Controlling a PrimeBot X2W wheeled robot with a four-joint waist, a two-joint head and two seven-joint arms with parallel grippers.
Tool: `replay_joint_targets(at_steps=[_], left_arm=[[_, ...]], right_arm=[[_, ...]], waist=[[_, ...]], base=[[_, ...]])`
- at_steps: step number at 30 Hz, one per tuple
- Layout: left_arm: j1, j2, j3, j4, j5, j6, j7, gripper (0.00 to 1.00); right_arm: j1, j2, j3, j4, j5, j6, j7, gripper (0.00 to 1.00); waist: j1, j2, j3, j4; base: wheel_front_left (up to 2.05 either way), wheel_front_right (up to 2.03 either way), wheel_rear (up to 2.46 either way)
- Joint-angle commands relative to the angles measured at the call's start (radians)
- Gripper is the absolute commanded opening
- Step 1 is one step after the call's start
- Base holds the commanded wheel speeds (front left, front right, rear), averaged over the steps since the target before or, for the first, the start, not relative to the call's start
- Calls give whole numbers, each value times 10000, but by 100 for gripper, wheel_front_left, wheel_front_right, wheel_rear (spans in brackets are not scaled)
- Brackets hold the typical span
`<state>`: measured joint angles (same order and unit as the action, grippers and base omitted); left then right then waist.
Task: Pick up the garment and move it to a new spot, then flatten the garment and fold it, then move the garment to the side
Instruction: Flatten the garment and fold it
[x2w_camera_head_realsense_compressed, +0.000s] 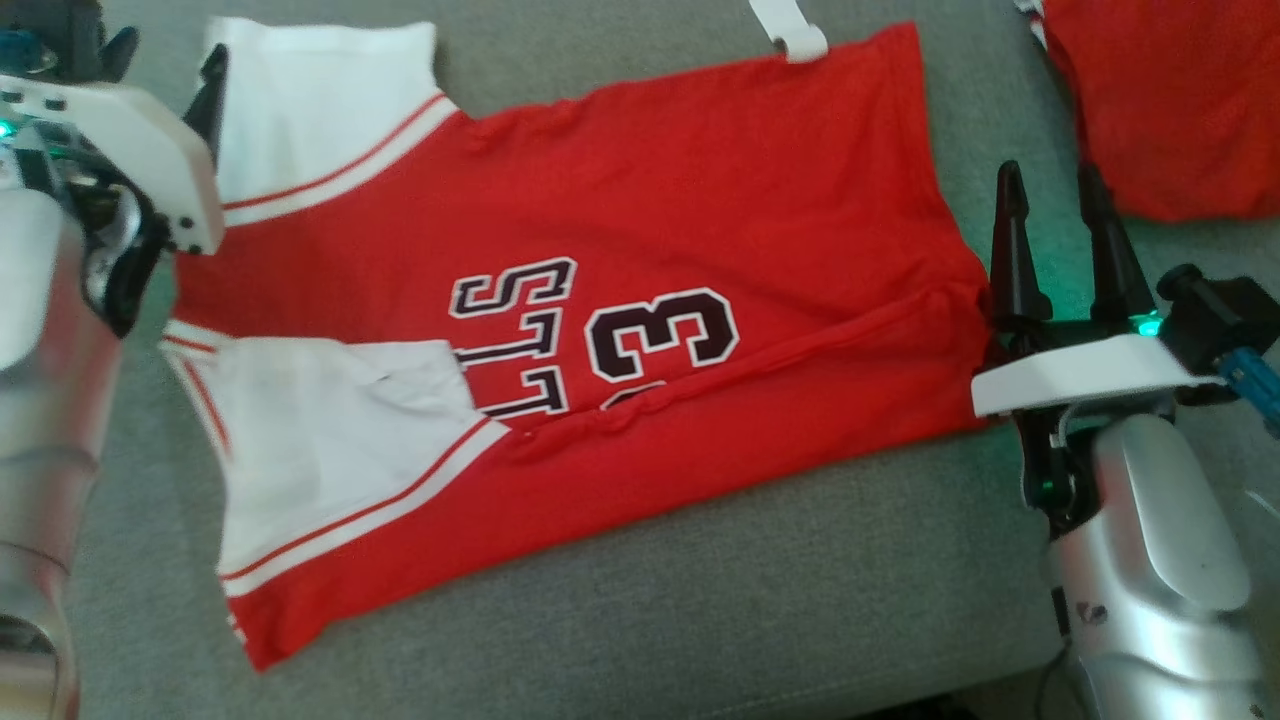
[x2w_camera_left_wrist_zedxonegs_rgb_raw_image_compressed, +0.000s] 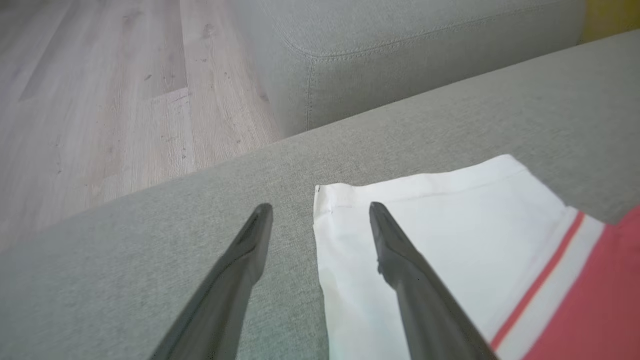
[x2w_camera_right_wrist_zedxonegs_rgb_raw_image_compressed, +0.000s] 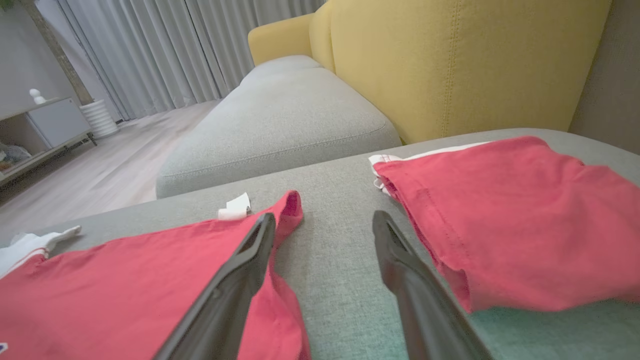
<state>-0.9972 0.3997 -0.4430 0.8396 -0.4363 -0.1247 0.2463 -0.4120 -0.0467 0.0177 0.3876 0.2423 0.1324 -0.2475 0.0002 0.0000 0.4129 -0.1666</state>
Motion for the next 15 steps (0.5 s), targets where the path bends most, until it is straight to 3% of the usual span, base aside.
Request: replay_joint_targets(at_steps=[1,15], left_arm=[[-601,607,163,26,-135,-47,87,100],[-1390,1225,-636,1253,-1367,-58,457,100]], right_arm=[[-209,-35,215,-342,73,-17,-100,100],[-382,-35,478,-392,267,-17,-140,100]], waist=[[-2,0,419,-372],[-2,0,994,-807]], base=[[0,0,0],[0,0,0]])
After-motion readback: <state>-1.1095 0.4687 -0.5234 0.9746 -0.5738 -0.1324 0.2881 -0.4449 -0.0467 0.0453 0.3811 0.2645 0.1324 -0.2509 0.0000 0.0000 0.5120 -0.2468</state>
